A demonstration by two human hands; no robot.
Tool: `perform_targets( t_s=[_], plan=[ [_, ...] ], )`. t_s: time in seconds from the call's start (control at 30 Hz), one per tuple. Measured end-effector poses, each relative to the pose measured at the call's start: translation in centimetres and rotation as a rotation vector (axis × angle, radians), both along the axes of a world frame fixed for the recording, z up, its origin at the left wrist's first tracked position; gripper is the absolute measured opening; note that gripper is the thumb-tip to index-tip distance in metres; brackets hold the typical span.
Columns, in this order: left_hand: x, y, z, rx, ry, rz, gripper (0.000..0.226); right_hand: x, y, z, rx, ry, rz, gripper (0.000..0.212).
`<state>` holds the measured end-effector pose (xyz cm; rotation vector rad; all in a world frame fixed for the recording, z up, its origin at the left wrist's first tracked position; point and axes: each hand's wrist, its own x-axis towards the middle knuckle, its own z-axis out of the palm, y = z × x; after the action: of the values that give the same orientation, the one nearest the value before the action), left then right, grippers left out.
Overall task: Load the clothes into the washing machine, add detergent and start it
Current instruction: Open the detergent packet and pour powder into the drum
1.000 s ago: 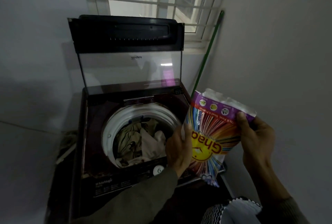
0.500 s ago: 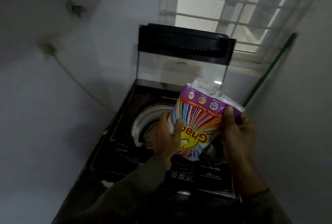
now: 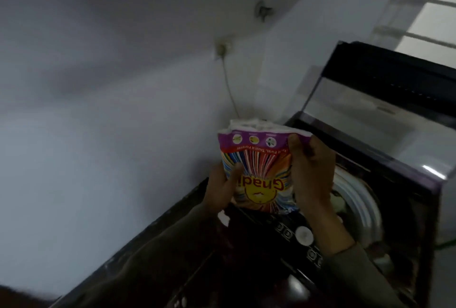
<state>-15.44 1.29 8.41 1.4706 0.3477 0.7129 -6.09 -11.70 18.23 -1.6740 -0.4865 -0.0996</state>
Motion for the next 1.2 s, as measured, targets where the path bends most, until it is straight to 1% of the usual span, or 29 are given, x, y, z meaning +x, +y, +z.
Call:
perform_targets(
  t_s=[0.07,0.13,0.23,0.27,0.37,0.47,0.53,0.6,0.67,0.77,0.87,0.93,1.07,1.2],
  plan=[
    [-2.2,2.5,-0.1,-0.012,0.043,-0.045,0.047,-0.8,2.5,-0.2,-0.015,0.0,0.038,0.033],
    [-4.0,5.0,0.1,0.015,0.092,-0.022,0.041,-1.5,4.7,-1.0,-0.005,0.018,0.082,0.034],
    [-6.4,8.4,0.6,0.057,0.064,0.067,0.053,-2.9,8.1,-1.9,-0.031,0.039,0.135,0.032],
    [-7.1,9.5,0.8,0.075,0.056,0.09,0.053,-3.3,9.1,-2.4,-0.037,0.055,0.147,0.033],
    [-9.0,12.6,1.1,0.109,0.064,0.149,0.035,-4.8,12.0,-3.3,-0.025,0.093,0.191,0.038],
    [-11.2,15.3,1.0,0.167,0.091,0.212,0.027,-6.3,14.6,-4.0,-0.028,0.104,0.241,0.03],
    [-12.7,17.1,0.6,0.234,0.131,0.265,0.027,-7.1,16.0,-4.7,-0.026,0.143,0.272,0.019],
    [-14.0,18.3,0.0,0.273,0.178,0.323,0.027,-7.8,17.3,-5.3,-0.042,0.156,0.305,0.012],
    [-15.2,18.9,-0.4,0.31,0.218,0.39,0.022,-8.1,18.2,-6.3,-0.064,0.167,0.336,0.009],
    [-16.6,19.0,-1.5,0.415,0.301,0.509,0.02,-8.3,19.2,-8.1,-0.12,0.192,0.366,0.013],
    [-17.5,18.1,-3.0,0.458,0.377,0.637,0.015,-8.2,20.0,-10.3,-0.173,0.203,0.42,0.013],
    [-18.0,17.5,-4.4,0.459,0.439,0.714,0.015,-8.1,20.5,-11.9,-0.2,0.207,0.442,0.013],
    [-19.1,16.8,-8.4,0.406,0.575,0.851,0.026,-8.3,22.0,-15.5,-0.292,0.2,0.523,0.019],
    [-19.9,16.6,-12.9,0.339,0.662,0.943,0.02,-9.2,24.5,-20.4,-0.439,0.17,0.559,0.024]
  ],
)
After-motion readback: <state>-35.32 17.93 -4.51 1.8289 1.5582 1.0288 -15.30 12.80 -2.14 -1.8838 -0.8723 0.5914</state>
